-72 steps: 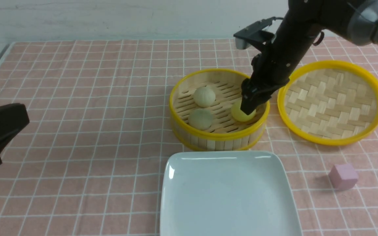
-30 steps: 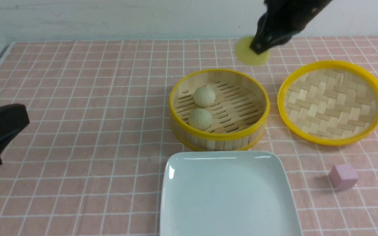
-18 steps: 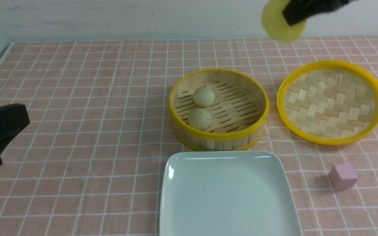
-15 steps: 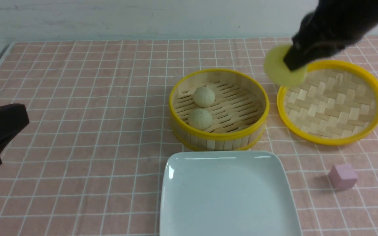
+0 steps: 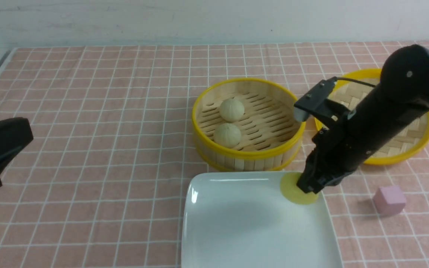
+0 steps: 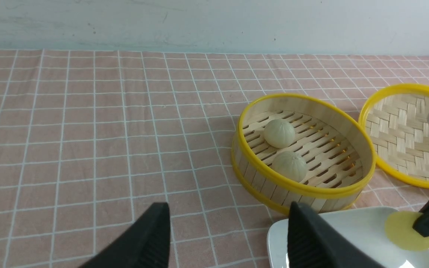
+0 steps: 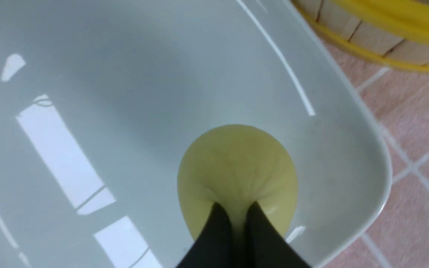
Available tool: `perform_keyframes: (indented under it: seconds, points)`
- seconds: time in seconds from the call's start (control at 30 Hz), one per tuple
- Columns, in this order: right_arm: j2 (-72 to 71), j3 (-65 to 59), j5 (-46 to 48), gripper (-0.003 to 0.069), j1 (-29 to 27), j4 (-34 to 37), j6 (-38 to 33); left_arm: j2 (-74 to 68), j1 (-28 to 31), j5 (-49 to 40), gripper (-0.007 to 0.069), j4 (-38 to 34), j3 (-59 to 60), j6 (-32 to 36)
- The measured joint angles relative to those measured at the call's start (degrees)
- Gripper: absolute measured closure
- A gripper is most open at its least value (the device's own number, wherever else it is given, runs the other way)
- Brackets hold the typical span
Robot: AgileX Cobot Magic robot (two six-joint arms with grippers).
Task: Put the steamed buns into the plate on the pink tablecloth.
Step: 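Move the steamed bun from the bamboo steamer onto the white plate with the right gripper, then reach into the bamboo steamer and grasp a bun with the left gripper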
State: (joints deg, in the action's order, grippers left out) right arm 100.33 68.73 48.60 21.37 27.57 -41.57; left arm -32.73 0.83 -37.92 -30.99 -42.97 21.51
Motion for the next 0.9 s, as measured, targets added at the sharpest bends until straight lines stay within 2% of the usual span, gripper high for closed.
perform_keyframes:
  seconds: [0.33, 0.43, 0.47, 0.5, 0.53, 0.57, 0.6, 0.63, 0.67, 0.7, 0.8, 0.9]
  points:
    - [4.5, 0.0, -0.99, 0.0613, 0.0, 0.42, -1.28, 0.0, 0.0, 0.0, 0.0186, 0.0, 0.0, 0.0]
    - [4.5, 0.0, -0.76, 0.0501, 0.0, 0.66, -1.28, 0.0, 0.0, 0.0, 0.0186, 0.0, 0.0, 0.0]
    - [4.38, 0.0, -0.64, 0.0442, 0.0, 0.66, -1.28, 0.0, 0.0, -0.06, 0.0186, 0.0, 0.0, 0.0]
    - [4.32, 0.0, -0.58, 0.0429, 0.0, 0.66, -1.28, 0.0, 0.0, -0.06, 0.0186, 0.0, 0.0, 0.0]
    - [4.02, 0.0, -0.46, 0.0284, 0.0, 0.66, -1.28, 0.0, 0.0, -0.1, 0.0186, 0.0, 0.0, 0.0]
    - [3.64, 0.0, -0.41, 0.0224, 0.0, 0.66, -1.28, 0.0, 0.0, -0.11, 0.0186, 0.0, 0.0, 0.0]
    - [3.64, 0.0, -0.42, 0.0209, 0.0, 0.66, -1.28, 0.0, 0.0, -0.11, 0.0186, 0.0, 0.0, 0.0]
    - [2.68, 0.0, -0.34, 0.01, 0.0, 0.66, -1.28, 0.0, 0.0, -0.17, 0.0186, 0.0, 0.0, 0.0]
    - [2.53, 0.0, -0.34, 0.0088, 0.0, 0.71, -1.28, 0.0, 0.0, -0.17, 0.0186, 0.0, 0.0, 0.0]
    - [1.38, 0.0, -0.34, 0.0021, 0.0, 0.7, -1.28, -0.07, 0.0, -0.3, 0.0186, -0.29, 0.0, 0.0]
    - [-0.88, 0.0, -0.9, -0.0006, 0.0, 0.7, -1.28, -1.18, 0.0, -0.3, 0.0186, -2.61, -0.02, 0.17]
    - [-4.37, 0.47, -2.08, 0.0015, 0.0, 0.7, -1.28, -4.31, 0.0, -0.93, 0.0186, -6.65, -0.02, 3.04]
